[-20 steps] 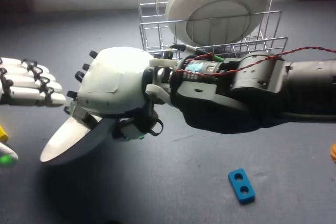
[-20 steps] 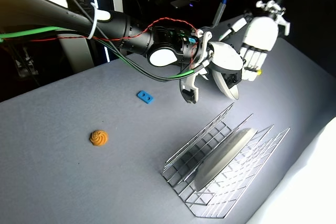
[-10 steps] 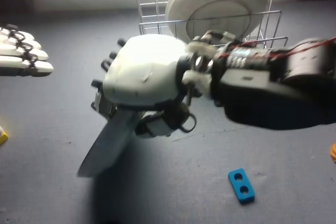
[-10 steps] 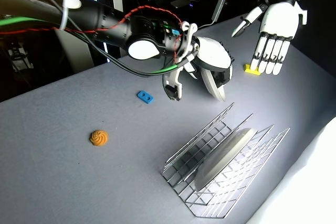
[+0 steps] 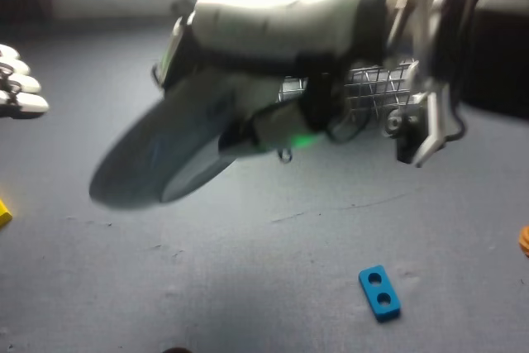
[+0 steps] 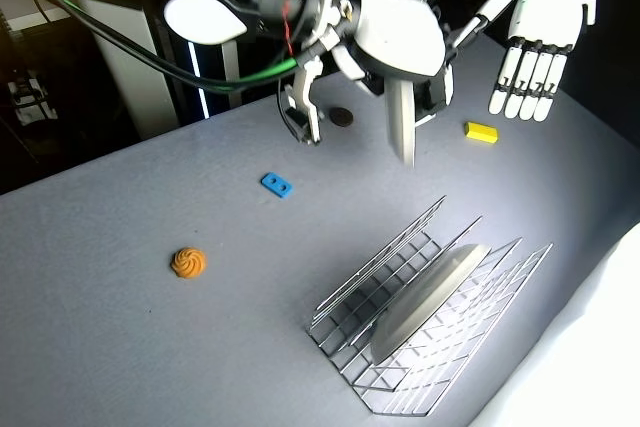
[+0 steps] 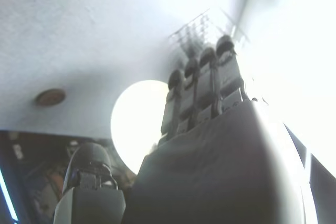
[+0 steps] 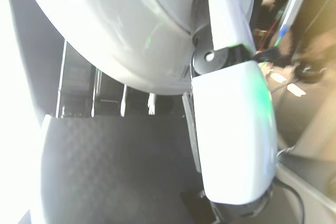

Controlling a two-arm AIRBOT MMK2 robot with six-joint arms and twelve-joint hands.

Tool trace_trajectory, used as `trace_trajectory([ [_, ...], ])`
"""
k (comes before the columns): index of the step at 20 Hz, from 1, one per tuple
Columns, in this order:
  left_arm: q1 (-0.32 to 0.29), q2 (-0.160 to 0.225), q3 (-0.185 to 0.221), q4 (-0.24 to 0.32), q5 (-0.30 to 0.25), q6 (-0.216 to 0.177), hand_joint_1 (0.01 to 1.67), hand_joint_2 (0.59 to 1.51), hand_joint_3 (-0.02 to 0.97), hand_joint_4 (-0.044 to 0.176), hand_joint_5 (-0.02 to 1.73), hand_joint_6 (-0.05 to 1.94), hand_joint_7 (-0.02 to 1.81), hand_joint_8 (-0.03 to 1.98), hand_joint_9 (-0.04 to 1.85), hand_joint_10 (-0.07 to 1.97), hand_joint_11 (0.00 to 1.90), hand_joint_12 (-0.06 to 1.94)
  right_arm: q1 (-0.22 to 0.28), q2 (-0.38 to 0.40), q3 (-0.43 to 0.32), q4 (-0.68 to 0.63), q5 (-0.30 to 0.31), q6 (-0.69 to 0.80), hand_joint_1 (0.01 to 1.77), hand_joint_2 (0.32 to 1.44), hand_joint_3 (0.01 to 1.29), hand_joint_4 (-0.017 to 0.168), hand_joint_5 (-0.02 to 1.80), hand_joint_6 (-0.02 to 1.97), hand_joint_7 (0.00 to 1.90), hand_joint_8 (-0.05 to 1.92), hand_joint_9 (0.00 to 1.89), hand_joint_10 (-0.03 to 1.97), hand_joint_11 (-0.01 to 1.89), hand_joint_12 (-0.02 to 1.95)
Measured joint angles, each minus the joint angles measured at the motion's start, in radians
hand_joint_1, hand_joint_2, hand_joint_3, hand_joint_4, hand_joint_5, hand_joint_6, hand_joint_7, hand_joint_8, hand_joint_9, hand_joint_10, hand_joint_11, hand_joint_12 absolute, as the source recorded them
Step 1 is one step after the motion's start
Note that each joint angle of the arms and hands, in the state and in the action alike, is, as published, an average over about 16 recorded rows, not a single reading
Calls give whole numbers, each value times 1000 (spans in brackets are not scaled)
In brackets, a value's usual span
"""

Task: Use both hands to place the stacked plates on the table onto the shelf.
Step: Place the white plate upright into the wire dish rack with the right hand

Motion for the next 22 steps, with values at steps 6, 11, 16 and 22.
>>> trace_trajectory([
  [6,-19,10,-2,34,-10,-21,14,1104,18,6,82,7,50,15,21,6,21,9,71,69,-12,171,-15,1,1203,1027,16,4,931,989,1047,938,1236,217,895,1181],
  [11,-32,-5,17,46,-11,-25,13,1106,19,5,76,7,49,15,20,6,20,9,95,91,27,267,-16,10,1204,1027,16,-3,923,982,1052,945,1246,217,911,1182],
  [16,-61,-28,36,71,-19,-29,13,1103,19,6,71,6,47,15,19,6,20,9,99,98,83,338,-13,24,1204,1027,16,-6,912,989,1052,953,1244,218,911,1188],
  [22,-96,-39,41,105,-28,-36,13,1100,19,6,76,6,44,15,21,5,21,9,95,102,141,370,-6,39,1205,1027,16,-8,907,998,1050,952,1241,222,899,1187],
])
